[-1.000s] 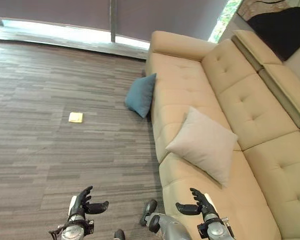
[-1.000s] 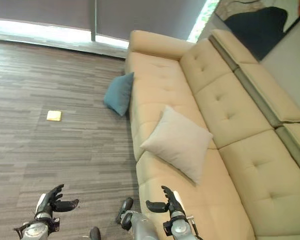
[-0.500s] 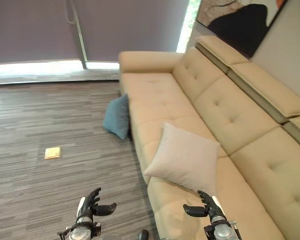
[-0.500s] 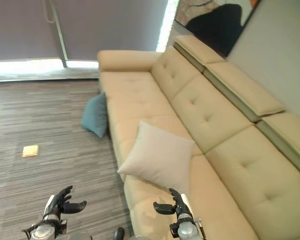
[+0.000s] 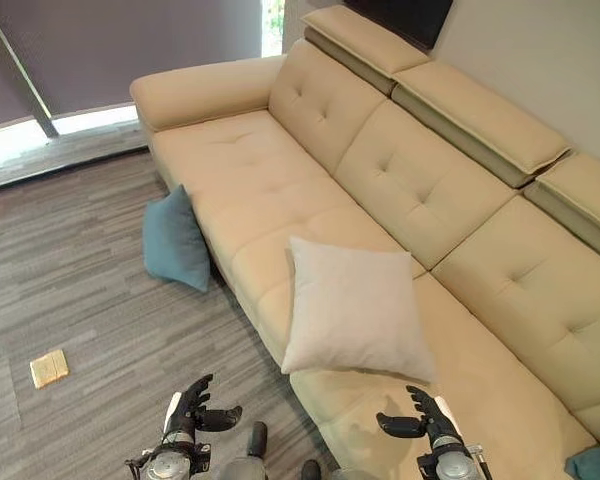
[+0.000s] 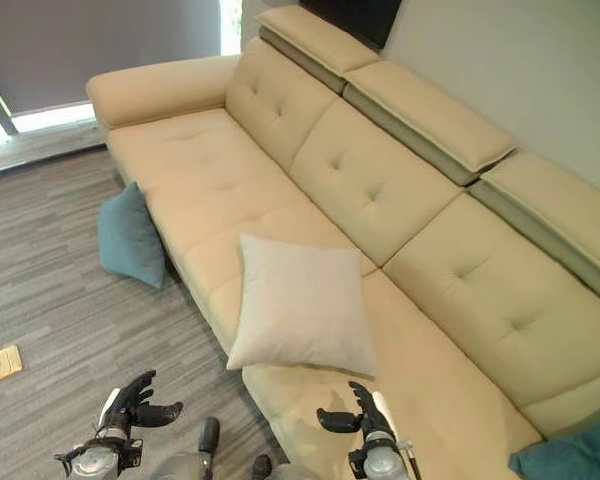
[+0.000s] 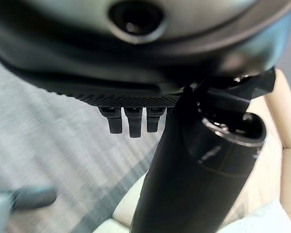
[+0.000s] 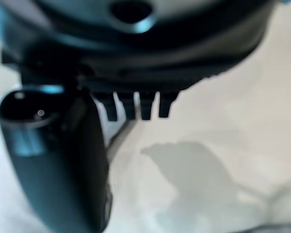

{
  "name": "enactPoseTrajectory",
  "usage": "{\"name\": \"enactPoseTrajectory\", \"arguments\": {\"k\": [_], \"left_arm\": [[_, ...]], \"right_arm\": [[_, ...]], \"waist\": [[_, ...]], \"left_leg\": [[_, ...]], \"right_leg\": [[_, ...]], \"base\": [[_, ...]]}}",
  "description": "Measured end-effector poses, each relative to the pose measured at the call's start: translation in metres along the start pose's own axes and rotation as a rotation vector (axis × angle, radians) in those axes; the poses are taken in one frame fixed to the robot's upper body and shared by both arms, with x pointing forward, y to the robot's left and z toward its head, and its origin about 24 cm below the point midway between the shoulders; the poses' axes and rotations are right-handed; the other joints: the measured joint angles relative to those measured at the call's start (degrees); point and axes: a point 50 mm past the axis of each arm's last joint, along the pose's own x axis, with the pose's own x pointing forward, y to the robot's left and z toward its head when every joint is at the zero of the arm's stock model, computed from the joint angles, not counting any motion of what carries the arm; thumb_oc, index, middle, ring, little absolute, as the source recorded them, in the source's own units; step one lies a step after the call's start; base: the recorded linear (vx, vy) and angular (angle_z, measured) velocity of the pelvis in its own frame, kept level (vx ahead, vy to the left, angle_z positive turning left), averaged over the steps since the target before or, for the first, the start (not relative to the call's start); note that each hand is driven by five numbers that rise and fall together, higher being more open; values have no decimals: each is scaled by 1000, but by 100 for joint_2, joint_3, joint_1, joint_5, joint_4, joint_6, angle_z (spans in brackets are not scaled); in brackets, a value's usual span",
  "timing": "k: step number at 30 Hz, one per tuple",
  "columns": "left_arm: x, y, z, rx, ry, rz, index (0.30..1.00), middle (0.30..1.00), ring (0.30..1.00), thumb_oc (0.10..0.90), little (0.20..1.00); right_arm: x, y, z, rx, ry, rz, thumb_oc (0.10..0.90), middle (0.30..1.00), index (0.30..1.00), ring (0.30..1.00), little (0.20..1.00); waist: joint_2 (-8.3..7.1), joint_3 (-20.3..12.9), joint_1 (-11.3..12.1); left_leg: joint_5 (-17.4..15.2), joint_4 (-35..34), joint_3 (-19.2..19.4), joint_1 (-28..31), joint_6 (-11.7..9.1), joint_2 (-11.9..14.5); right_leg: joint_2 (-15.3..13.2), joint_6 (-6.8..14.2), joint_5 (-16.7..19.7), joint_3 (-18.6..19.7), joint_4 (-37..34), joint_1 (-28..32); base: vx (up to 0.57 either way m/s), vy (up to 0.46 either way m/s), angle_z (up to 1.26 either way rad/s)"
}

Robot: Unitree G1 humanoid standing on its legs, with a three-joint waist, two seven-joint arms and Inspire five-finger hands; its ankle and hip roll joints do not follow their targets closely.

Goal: Pick up all the scattered cushions and arrange them neatly on the sofa.

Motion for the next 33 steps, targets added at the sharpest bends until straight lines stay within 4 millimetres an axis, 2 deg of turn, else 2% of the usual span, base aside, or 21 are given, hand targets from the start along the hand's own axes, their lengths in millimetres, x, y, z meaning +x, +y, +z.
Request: {"name": "enactPoseTrajectory", "arguments": {"k": [2, 3, 5, 6, 8, 9, 10, 12, 14, 17, 20, 23, 27, 30, 33], "left_arm": [[6, 11, 13, -6, -42, 36, 900, 900, 900, 800, 900], [7, 13, 18, -8, -61, 46, 900, 900, 900, 800, 900], [8, 20, 17, -29, -57, 89, 900, 900, 900, 800, 900], [8, 23, 18, -30, -60, 102, 900, 900, 900, 800, 900], [8, 31, 19, -73, -64, 149, 900, 900, 900, 800, 900], [6, 35, 19, -83, -66, 176, 900, 900, 900, 800, 900], [2, 36, 18, -94, -78, 183, 900, 900, 900, 800, 900], [-8, 42, 15, -132, -96, 219, 900, 900, 900, 800, 900], [-9, 48, 18, -166, -107, 248, 900, 900, 900, 800, 900], [-8, 53, 34, -195, -170, 271, 900, 900, 900, 800, 900], [-2, 49, 50, -216, -218, 257, 900, 900, 900, 800, 900], [3, 43, 64, -232, -258, 236, 900, 900, 900, 800, 900], [9, 30, 87, -275, -316, 190, 900, 900, 900, 800, 900], [14, 14, 108, -281, -364, 131, 900, 900, 900, 800, 900], [17, 3, 129, -282, -416, 88, 900, 900, 900, 800, 900]], "right_arm": [[0, 3, 1, 9, -1, 5, 800, 900, 900, 900, 900], [0, 1, 2, 16, -3, -5, 800, 900, 900, 900, 900], [3, -5, 13, 43, -38, -35, 800, 900, 900, 900, 900], [3, -9, 15, 57, -50, -55, 800, 900, 900, 900, 900], [4, -26, 24, 94, -90, -124, 800, 900, 900, 900, 900], [3, -39, 25, 114, -99, -185, 800, 900, 900, 900, 900], [1, -54, 27, 96, -117, -221, 800, 900, 900, 900, 900], [-11, -92, 42, 92, -217, -337, 800, 900, 900, 900, 900], [-18, -126, 56, 59, -284, -431, 800, 900, 900, 900, 900], [-19, -144, 67, 67, -315, -492, 800, 900, 900, 900, 900], [-9, -139, 74, 84, -310, -462, 800, 900, 900, 900, 900], [0, -125, 75, 70, -287, -402, 800, 900, 900, 900, 900], [16, -106, 75, 79, -227, -327, 800, 900, 900, 900, 900], [24, -98, 89, 133, -232, -308, 800, 900, 900, 900, 900], [30, -97, 113, 165, -278, -307, 800, 900, 900, 900, 900]], "waist": [[-21, 7, 0], [-26, 4, 14], [-40, 8, 34], [-92, -11, -48], [-166, -21, -37], [-194, -30, -60], [-183, -33, -53], [-115, -68, -44], [-110, -85, -79], [-112, -267, -88], [-95, -379, -91], [-66, -423, -76], [-52, -540, 21], [18, -494, 43], [117, -308, 63]], "left_leg": [[-114, -4, 175, 174, 237, -29], [-165, 5, 212, 194, 300, -31], [-119, -190, 414, 351, 238, -20], [-122, -243, 423, 389, 208, -46], [-124, -260, 477, 354, 158, -52], [-148, -262, 439, 390, 98, -52], [-176, -295, 450, 466, 15, 9], [-183, -411, 487, 573, -145, 179], [-226, -413, 489, 637, -278, 332], [-236, -414, 487, 612, -347, 471], [-223, -414, 477, 563, -389, 518], [-195, -413, 403, 476, -429, 532], [-48, -395, 273, -42, -486, 529], [101, -341, 140, -562, -493, 534], [214, -358, 49, -855, -541, 564]], "right_leg": [[-349, 334, -135, -439, 771, -329], [-554, 382, -114, -496, 761, -397], [-1068, 480, 3, -898, 152, -462], [-1119, 668, 262, -901, -148, -411], [-1007, 731, 650, -960, -979, -224], [-913, 641, 1095, -893, -1393, -1], [-805, 481, 1334, -863, -1670, 170], [-553, 340, 1551, -856, -2159, 426], [-377, 280, 1594, -863, -2370, 592], [-233, 252, 1568, -861, -2366, 560], [-184, 224, 1548, -865, -2367, 512], [-176, 221, 1548, -939, -2371, 471], [-149, 155, 1597, -1045, -2370, 27], [-132, 68, 1711, -1200, -2367, -385], [-117, 83, 1742, -1245, -2369, -659]], "base": [[54, 78, -42], [59, 43, -37], [110, -23, -43], [108, -55, -30], [68, -49, -7], [107, -66, 1], [113, -69, 4], [145, -94, -18], [178, -120, -10], [91, -68, -4], [83, -83, 1], [16, -83, 14], [-88, -100, 15], [-118, -89, 24], [-79, -66, 12]]}}
